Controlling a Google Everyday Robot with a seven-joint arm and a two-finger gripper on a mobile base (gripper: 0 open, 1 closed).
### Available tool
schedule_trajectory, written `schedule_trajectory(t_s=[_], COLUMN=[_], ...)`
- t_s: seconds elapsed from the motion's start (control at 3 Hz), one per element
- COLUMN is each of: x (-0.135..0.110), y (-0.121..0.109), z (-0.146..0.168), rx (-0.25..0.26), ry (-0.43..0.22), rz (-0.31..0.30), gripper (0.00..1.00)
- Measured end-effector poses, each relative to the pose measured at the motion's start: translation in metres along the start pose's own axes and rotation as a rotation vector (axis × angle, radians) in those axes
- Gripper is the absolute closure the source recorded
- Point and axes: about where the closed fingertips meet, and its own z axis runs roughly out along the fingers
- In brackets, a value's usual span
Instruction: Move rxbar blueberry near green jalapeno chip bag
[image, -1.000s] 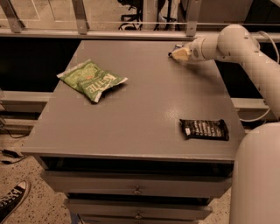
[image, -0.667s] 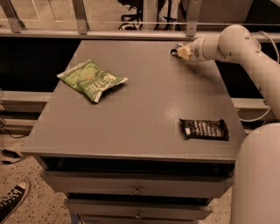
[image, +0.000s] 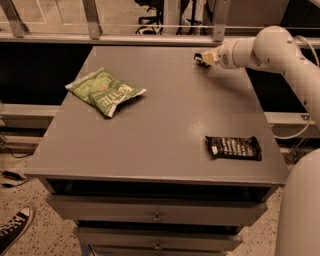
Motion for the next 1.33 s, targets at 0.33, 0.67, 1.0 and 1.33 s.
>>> schedule_trajectory(t_s=[0.33,0.67,1.0,1.33], x=[-0.014,-0.028,-0.034,-0.03], y=[0.021,0.052,0.106,0.155], z=[-0.001,0.006,-0.001,-0.02], rx=[-0.06,-0.155,-0.33,-0.486], ry=[-0.025,-0.051,-0.056,-0.042], rz=[-0.017,-0.021,-0.006,0.022], gripper=[1.0,1.0,1.0,1.0])
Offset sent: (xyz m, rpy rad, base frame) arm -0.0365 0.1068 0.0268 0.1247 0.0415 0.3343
